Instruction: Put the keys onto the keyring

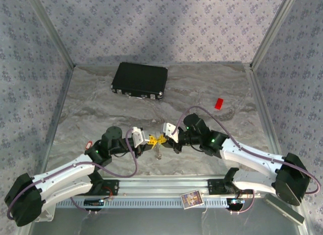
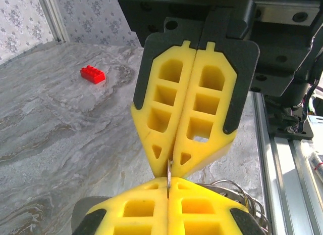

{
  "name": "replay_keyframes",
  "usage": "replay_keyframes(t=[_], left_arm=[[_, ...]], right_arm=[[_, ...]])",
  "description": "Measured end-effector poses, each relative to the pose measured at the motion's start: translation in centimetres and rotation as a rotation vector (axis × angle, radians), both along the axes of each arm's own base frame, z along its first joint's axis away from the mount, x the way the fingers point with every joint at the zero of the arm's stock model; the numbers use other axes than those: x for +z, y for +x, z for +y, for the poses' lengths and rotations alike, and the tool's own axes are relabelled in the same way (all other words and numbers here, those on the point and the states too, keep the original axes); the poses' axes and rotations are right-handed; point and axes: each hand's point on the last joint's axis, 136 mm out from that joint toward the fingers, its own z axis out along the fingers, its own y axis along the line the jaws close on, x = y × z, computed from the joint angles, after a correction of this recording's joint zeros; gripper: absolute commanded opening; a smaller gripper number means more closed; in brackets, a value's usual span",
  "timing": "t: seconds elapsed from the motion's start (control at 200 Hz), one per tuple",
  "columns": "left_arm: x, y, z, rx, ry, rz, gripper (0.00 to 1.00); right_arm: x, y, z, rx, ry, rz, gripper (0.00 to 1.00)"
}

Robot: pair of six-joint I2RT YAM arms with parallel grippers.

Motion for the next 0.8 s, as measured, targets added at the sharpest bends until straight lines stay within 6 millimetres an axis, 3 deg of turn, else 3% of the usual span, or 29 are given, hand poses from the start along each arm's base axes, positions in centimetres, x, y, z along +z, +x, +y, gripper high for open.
replay_keyframes(t=[0.055, 0.095, 0.23, 0.8], left_arm=[[-0.05, 0.06, 0.03, 0.004, 0.002, 0.001, 0.24], [-0.10, 0.19, 0.08, 0.013, 0.004, 0.004, 0.27], [-0.55, 0.27, 0.33, 0.030, 0.039, 0.014, 0.27], [-0.25, 0.14, 0.59, 0.020, 0.116, 0.010, 0.25]], right_arm=[[-0.04, 0.00, -0.04, 0.003, -0.003, -0.005, 0.00], [-0.11, -0.09, -0.06, 0.008, -0.006, -0.005, 0.00], [-0.94, -0.43, -0.55, 0.021, -0.057, -0.002, 0.00], [-0.18, -0.76, -0.64, 0.082, -0.199, -0.058, 0.00]])
